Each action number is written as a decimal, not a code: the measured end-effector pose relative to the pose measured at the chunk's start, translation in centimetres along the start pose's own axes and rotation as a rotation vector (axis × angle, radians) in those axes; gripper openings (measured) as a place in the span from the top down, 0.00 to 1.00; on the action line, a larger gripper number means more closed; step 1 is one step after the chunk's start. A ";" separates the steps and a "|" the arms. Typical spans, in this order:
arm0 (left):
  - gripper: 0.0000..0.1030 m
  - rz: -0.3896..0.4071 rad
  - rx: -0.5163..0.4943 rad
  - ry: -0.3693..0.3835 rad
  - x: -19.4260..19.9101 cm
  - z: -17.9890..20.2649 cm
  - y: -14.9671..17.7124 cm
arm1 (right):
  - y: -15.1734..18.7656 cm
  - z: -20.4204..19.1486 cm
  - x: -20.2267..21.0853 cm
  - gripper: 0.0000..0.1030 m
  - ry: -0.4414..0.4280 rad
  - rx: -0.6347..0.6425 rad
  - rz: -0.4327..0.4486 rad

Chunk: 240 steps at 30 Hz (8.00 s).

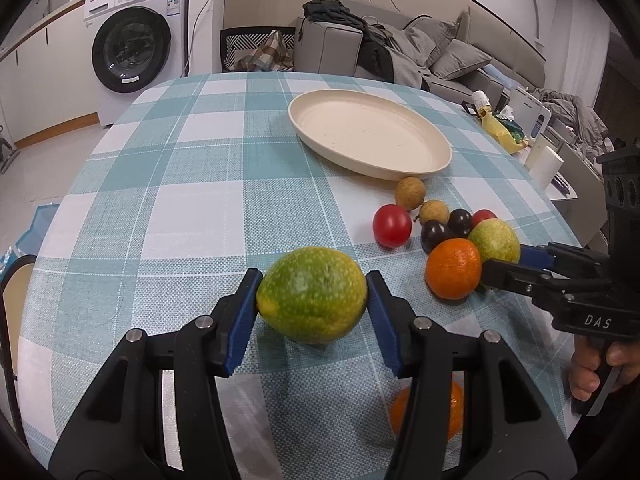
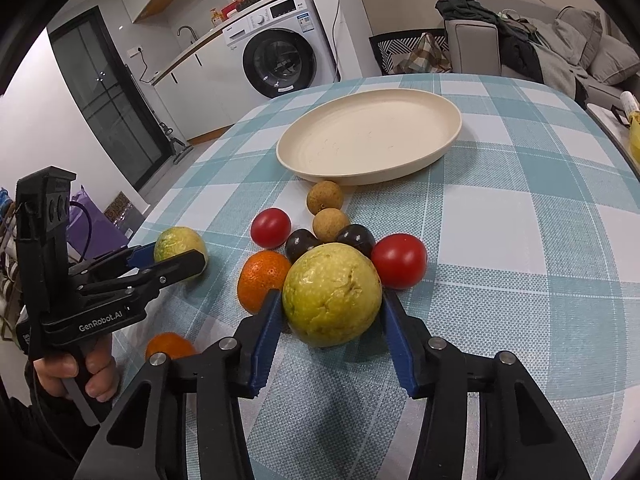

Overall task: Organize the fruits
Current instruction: 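Close the left gripper on the green citrus while the right gripper grasps the large yellow fruit, then carry the green citrus and yellow fruit onto the cream plate and open both grippers, then pull both open grippers back from the plate toward the remaining fruit, then close the left gripper on a tangerine while the right gripper grasps a red tomato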

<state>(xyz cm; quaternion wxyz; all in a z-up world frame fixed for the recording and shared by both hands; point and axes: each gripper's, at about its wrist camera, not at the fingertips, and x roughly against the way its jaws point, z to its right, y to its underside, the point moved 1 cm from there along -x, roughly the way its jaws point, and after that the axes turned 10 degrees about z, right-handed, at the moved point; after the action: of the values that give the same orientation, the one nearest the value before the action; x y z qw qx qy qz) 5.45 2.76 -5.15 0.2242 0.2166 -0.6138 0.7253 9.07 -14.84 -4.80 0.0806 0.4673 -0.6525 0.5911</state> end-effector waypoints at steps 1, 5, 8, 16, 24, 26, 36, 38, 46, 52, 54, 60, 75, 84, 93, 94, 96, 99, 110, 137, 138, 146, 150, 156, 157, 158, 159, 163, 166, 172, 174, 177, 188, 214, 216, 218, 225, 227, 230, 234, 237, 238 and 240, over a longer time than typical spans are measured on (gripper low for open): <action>0.52 0.004 -0.002 0.002 0.1 0.1 0.0 | 0.1 -0.1 0.1 0.51 0.000 0.003 0.001; 0.52 0.013 -0.010 0.012 0.3 0.4 0.0 | 0.1 -0.1 0.4 0.52 0.004 0.013 0.016; 0.52 0.017 -0.013 0.013 0.5 0.5 0.0 | -0.1 -0.1 0.9 0.52 0.008 0.016 0.035; 0.52 0.057 -0.014 0.037 1.1 1.0 -0.4 | -0.7 -0.1 2.2 0.52 0.002 0.014 0.086; 0.52 0.091 -0.026 0.056 1.2 2.0 -1.6 | -1.5 0.1 2.7 0.52 0.009 0.005 0.119; 0.52 0.103 -0.029 0.063 1.2 2.3 -2.1 | -1.8 0.3 2.7 0.52 0.014 0.001 0.124; 0.52 0.143 -0.042 0.062 0.3 2.8 -4.3 | -3.5 0.1 2.6 0.52 0.023 0.006 0.157; 0.52 0.149 -0.049 0.062 0.0 3.0 -4.8 | -3.9 0.0 2.4 0.52 0.023 0.007 0.161; 0.52 0.165 -0.077 0.068 -1.4 3.9 -6.4 | -5.1 0.1 1.8 0.52 0.031 0.008 0.173; 0.52 0.168 -0.086 0.065 -2.4 4.3 -7.4 | -6.1 0.2 1.3 0.52 0.032 0.002 0.184; 0.52 0.169 -0.089 0.060 -2.7 4.3 -7.6 | -6.5 0.3 1.1 0.52 0.029 -0.004 0.187; 0.52 0.163 -0.094 0.050 -4.4 4.5 -8.6 | -7.3 0.5 0.2 0.52 0.030 -0.013 0.191; 0.52 0.146 -0.103 0.025 -7.5 4.4 -9.7 | -8.5 1.9 -1.6 0.52 0.058 -0.057 0.193; 0.52 0.106 -0.098 0.007 -9.9 4.2 -9.6 | -8.4 3.0 -3.3 0.52 0.082 -0.070 0.161; 0.52 0.089 -0.092 -0.002 -11.0 4.0 -9.6 | -8.4 3.8 -4.5 0.52 0.094 -0.086 0.138; 0.52 0.087 -0.093 -0.003 -11.2 4.0 -9.6 | -8.4 3.7 -4.5 0.52 0.095 -0.085 0.136; 0.52 0.084 -0.094 -0.004 -11.2 4.0 -9.6 | -8.5 3.7 -4.7 0.52 0.099 -0.083 0.136; 0.52 0.079 -0.099 -0.004 -11.6 4.1 -9.6 | -8.5 3.6 -4.9 0.51 0.104 -0.079 0.132; 0.52 0.037 -0.112 -0.005 -12.8 4.4 -9.2 | -8.5 3.5 -5.2 0.51 0.124 -0.063 0.132; 0.01 0.142 -0.176 -0.050 -3.2 6.4 -7.9 | -7.8 3.8 0.6 0.00 0.167 -0.031 0.183; 0.01 0.147 -0.178 -0.054 -2.9 6.4 -7.7 | -7.7 3.9 0.8 0.00 0.168 -0.030 0.179; 0.01 0.146 -0.159 -0.043 -0.5 7.1 -6.8 | -7.5 4.4 3.5 0.00 0.179 -0.016 0.195; 0.01 0.155 -0.173 -0.037 0.5 7.4 -6.7 | -7.0 5.1 4.6 0.00 0.184 -0.032 0.206; 0.01 0.155 -0.145 -0.023 1.8 7.0 -6.3 | -5.8 5.1 5.4 0.00 0.177 -0.027 0.196; 0.01 0.151 -0.143 -0.022 2.0 7.0 -6.1 | -5.5 4.9 5.5 0.00 0.176 -0.021 0.190; 0.01 0.147 -0.141 -0.025 2.1 6.9 -6.0 | -5.3 4.7 5.5 0.00 0.176 -0.016 0.188; 0.01 0.146 -0.139 -0.028 2.3 6.8 -5.8 | -5.0 4.5 5.5 0.00 0.172 -0.010 0.186; 0.01 0.142 -0.131 -0.024 2.8 6.3 -5.1 | -4.4 3.7 5.4 0.00 0.162 0.008 0.174; 0.01 0.137 -0.123 -0.022 3.1 6.0 -4.6 | -4.1 3.1 5.1 0.00 0.159 0.023 0.165; 0.01 0.125 -0.107 -0.023 3.4 5.6 -3.3 | -3.5 2.6 4.5 0.00 0.152 0.039 0.144; 0.01 0.121 -0.099 -0.025 3.4 5.4 -3.0 | -3.4 2.4 4.2 0.00 0.153 0.045 0.134; 0.01 0.113 -0.092 -0.024 3.5 5.1 -2.4 | -3.2 2.3 3.9 0.00 0.152 0.045 0.127; 0.01 0.067 -0.073 -0.018 2.9 4.4 -0.5 | -2.8 1.8 3.3 0.00 0.149 0.063 0.102; 0.01 0.004 -0.099 0.036 2.5 4.7 1.0 | -1.7 1.5 1.5 0.00 0.158 0.107 0.025; 0.01 -0.007 -0.104 0.044 2.5 4.9 1.3 | -1.8 1.8 1.3 0.00 0.151 0.094 0.020; 0.01 -0.016 -0.118 0.057 2.6 5.2 1.7 | -1.9 2.1 1.1 0.00 0.166 0.084 0.020; 0.01 -0.045 -0.187 0.069 2.7 6.3 2.4 | -1.7 2.8 -0.3 0.23 0.134 0.054 -0.032; 0.01 -0.054 -0.194 0.075 2.6 6.4 2.6 | -1.7 2.9 -0.6 0.26 0.125 0.047 -0.039; 0.01 -0.069 -0.193 0.082 2.5 6.3 2.9 | -1.6 2.8 -0.9 0.33 0.119 0.057 -0.047; 0.03 -0.089 -0.201 0.099 2.3 6.4 3.4 | -1.7 2.4 -1.2 0.42 0.122 0.077 -0.050; 0.13 -0.108 -0.210 0.112 2.3 6.6 3.9 | -1.8 2.3 -1.4 0.46 0.121 0.086 -0.050; 0.16 -0.117 -0.215 0.119 2.2 6.7 4.0 | -1.8 2.2 -1.4 0.47 0.122 0.089 -0.050; 0.23 -0.132 -0.224 0.130 2.0 7.0 4.2 | -1.8 2.1 -1.5 0.50 0.123 0.095 -0.050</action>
<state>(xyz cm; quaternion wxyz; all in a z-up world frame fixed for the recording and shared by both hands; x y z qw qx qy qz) 1.60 -4.63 -6.20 0.3333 0.1829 -0.6595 0.6485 12.13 -15.61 -5.14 0.1130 0.4493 -0.6056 0.6470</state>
